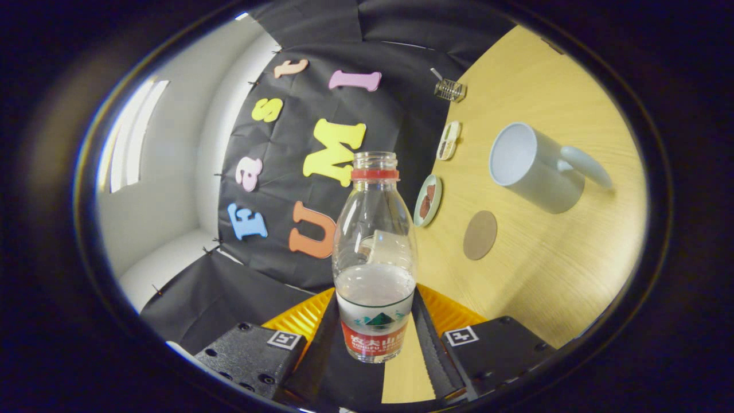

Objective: Take the bottle from table, then pour the juice into the cup, finally place the bottle on the coaster

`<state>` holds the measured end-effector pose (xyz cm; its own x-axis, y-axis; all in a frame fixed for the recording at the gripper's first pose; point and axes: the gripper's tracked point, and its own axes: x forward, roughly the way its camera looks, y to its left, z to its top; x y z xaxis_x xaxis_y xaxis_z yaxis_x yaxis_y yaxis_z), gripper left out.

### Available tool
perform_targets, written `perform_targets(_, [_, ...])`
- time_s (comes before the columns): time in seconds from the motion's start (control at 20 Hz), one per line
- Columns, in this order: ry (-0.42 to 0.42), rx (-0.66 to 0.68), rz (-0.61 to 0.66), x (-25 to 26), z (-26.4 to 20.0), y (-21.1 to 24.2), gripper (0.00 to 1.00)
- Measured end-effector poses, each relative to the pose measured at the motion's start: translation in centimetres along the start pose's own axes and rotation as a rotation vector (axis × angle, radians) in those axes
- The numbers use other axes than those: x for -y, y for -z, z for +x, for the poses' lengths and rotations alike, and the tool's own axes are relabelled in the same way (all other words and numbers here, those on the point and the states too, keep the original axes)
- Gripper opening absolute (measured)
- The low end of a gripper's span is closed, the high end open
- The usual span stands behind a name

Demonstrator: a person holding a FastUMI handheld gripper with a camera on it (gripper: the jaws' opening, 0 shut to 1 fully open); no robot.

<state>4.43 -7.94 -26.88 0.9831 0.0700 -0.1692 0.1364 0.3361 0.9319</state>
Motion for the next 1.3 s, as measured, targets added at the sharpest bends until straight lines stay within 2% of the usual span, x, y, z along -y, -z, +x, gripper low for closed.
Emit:
perform_targets(0.4, [0.018,0.031,0.189,0.1,0.4,-1.8,0.76])
perform_targets(1.3, [0.034,0.060,0.388,1.1,2.0,-3.4,0.75])
